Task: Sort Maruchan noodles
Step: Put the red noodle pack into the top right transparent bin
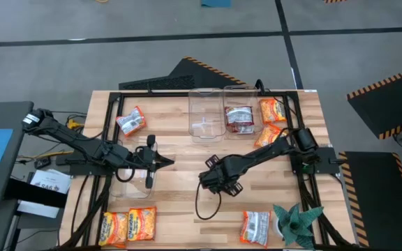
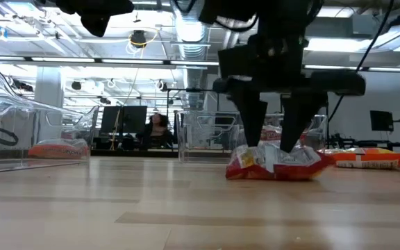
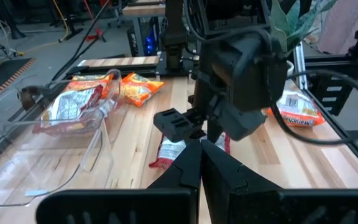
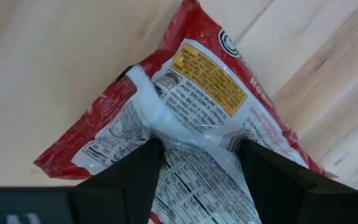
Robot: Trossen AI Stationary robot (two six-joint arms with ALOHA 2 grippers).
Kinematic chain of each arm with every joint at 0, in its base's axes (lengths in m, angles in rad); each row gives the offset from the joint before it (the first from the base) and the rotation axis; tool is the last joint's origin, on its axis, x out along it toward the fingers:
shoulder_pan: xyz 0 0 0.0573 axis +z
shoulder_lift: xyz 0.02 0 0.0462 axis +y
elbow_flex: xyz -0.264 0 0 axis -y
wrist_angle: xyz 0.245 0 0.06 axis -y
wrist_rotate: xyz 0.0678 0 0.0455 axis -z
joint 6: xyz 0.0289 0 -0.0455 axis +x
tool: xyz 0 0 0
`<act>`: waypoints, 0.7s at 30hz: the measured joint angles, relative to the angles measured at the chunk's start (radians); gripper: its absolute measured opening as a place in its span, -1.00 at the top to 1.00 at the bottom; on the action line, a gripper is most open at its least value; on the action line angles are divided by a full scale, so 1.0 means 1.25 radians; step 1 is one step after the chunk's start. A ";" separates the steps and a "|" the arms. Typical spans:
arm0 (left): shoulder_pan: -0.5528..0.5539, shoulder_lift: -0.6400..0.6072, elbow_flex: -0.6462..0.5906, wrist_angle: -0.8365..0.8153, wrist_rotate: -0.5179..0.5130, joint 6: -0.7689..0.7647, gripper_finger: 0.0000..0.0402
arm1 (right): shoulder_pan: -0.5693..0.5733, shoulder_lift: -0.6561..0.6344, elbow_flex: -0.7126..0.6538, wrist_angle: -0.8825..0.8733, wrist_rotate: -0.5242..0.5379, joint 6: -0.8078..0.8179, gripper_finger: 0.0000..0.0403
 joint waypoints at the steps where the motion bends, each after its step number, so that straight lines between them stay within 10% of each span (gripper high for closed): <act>1: 0.000 0.000 0.000 0.001 0.000 0.000 1.00 | 0.001 -0.003 0.000 -0.009 0.007 0.000 -0.19; 11: 0.000 0.000 0.000 0.003 0.000 -0.001 1.00 | -0.002 0.033 0.000 -0.050 0.086 0.049 0.89; 21: 0.000 -0.011 0.000 -0.011 0.004 0.006 1.00 | 0.007 -0.060 -0.035 -0.072 0.092 0.221 0.97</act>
